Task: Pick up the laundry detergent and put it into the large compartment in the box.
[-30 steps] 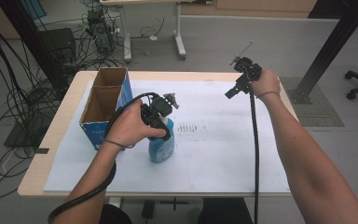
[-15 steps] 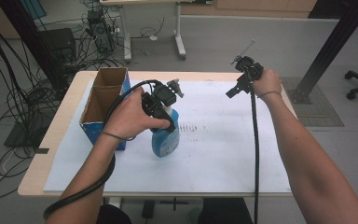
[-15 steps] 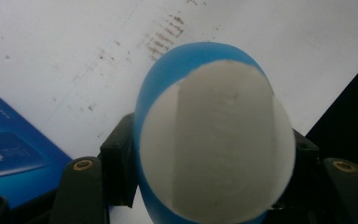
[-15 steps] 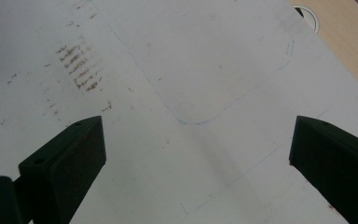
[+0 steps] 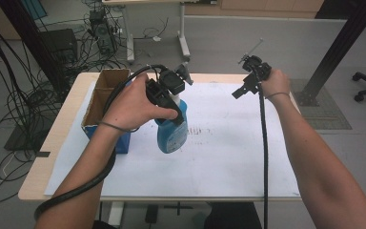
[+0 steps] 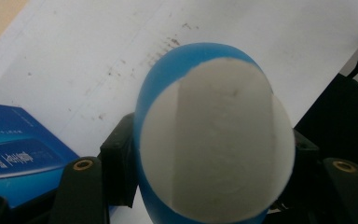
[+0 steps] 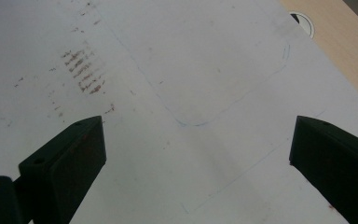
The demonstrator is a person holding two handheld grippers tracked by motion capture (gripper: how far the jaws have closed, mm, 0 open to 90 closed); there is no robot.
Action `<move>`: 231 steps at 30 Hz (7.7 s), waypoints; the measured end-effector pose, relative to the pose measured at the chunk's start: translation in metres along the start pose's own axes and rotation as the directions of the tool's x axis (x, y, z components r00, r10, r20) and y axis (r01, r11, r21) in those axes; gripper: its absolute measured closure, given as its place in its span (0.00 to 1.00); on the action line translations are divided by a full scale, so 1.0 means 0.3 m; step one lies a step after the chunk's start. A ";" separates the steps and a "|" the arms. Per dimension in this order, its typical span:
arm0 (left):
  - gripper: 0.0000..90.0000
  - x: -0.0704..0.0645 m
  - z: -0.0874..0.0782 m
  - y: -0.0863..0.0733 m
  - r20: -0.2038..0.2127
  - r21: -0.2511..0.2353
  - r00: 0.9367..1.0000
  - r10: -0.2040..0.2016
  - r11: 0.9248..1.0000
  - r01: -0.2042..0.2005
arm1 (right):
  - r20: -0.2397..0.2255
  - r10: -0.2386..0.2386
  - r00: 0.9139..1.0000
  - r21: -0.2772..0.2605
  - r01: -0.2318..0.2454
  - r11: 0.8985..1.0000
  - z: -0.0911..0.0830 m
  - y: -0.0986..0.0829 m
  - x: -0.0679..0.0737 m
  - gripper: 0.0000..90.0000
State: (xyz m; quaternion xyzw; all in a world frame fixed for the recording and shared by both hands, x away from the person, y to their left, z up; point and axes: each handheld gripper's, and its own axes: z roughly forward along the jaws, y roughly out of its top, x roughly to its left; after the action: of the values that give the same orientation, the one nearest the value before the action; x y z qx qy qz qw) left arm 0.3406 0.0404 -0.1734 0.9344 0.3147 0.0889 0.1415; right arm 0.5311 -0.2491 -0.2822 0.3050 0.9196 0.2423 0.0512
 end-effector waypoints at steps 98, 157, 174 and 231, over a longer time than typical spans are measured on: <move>0.42 0.587 -0.351 -0.174 -0.237 -0.088 0.722 -0.650 0.754 0.651 | 0.000 0.002 1.000 -0.033 -0.002 0.999 -0.013 0.009 -0.013 0.04; 0.42 0.631 0.076 -0.360 -0.209 0.045 0.698 -0.685 0.706 0.706 | -0.023 0.011 1.000 -0.038 -0.012 0.999 0.007 0.012 -0.010 0.04; 0.42 0.619 0.160 -0.363 -0.216 0.077 0.699 -0.682 0.702 0.708 | -0.027 0.006 1.000 -0.041 -0.007 0.999 0.009 0.010 -0.012 0.04; 0.42 0.613 0.253 -0.377 -0.241 0.120 0.700 -0.672 0.695 0.708 | -0.027 0.022 0.999 -0.054 -0.024 0.998 -0.002 -0.007 -0.021 0.04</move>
State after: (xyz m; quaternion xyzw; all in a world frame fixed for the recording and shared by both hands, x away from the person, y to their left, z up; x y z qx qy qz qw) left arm 0.4409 0.2236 -0.2672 0.7442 0.6620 0.0795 0.0394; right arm 0.5349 -0.2545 -0.2832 0.3109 0.9097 0.2716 0.0447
